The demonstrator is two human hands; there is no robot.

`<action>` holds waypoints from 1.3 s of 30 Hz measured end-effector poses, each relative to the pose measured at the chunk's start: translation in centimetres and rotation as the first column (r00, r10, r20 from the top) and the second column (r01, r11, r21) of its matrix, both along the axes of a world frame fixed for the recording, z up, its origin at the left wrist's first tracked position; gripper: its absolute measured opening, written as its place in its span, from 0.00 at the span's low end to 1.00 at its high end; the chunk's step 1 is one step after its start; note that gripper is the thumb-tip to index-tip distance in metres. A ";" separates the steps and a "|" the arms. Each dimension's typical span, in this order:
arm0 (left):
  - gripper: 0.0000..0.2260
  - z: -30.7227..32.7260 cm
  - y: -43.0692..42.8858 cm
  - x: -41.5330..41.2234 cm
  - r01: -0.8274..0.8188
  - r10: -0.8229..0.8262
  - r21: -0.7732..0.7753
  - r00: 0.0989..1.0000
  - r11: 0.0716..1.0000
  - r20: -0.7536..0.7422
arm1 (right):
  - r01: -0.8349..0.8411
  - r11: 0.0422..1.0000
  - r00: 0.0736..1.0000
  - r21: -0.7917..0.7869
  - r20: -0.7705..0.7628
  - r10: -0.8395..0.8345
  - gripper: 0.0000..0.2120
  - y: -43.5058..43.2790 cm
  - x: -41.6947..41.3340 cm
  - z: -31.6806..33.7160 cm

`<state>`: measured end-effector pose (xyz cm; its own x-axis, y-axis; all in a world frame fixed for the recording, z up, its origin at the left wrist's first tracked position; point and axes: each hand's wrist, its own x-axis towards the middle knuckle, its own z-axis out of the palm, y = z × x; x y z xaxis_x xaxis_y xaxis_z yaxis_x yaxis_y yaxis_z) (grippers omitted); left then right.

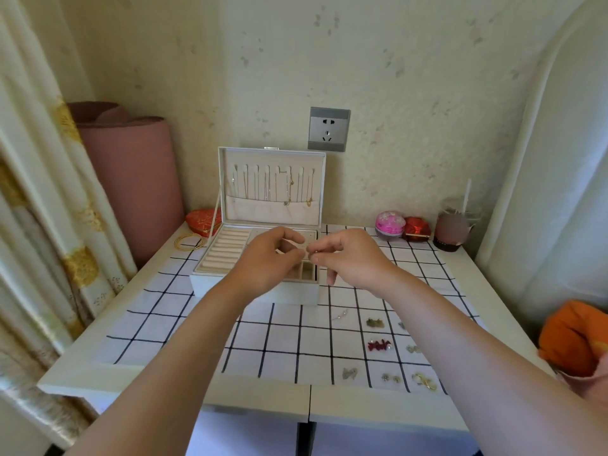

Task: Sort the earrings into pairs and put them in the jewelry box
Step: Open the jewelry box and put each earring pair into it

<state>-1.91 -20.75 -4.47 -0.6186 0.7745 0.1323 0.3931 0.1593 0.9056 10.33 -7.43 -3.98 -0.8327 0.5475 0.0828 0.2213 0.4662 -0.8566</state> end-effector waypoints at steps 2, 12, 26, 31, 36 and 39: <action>0.06 0.3 -0.4 -1.3 -0.042 0.042 0.014 0.999 0.999 0.004 | 0.005 1.000 0.999 -0.023 -0.031 -0.006 0.07 -0.2 -1.3 0.2; 0.03 0.0 -1.7 -8.3 -0.215 0.216 0.046 0.976 0.976 -0.021 | -0.010 0.988 1.000 0.154 -0.012 0.012 0.04 -0.1 -8.3 0.0; 0.02 -1.7 -0.9 -11.0 -0.244 0.245 0.095 0.970 0.965 0.008 | -0.029 0.850 0.991 0.526 0.125 -0.044 0.03 0.5 -12.6 -3.1; 0.01 -1.5 -0.4 -11.1 -0.254 0.253 0.120 0.967 0.960 0.023 | -0.026 0.780 0.994 0.626 0.101 -0.048 0.03 0.0 -12.7 -3.1; 0.02 -1.4 -0.3 -11.0 -0.254 0.251 0.118 0.967 0.960 0.038 | -0.040 0.746 0.994 0.665 0.101 -0.037 0.04 -0.3 -12.9 -3.1; 0.02 -1.4 -0.2 -11.0 -0.258 0.254 0.118 0.966 0.959 0.045 | -0.052 0.766 0.995 0.640 0.099 -0.016 0.04 -0.1 -12.8 -3.0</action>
<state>-12.89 -20.94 -5.92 -0.7991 0.5689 0.1944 0.3266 0.1393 0.9348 -2.52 -7.54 -7.02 -0.8640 0.3795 0.3310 0.2698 0.9038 -0.3321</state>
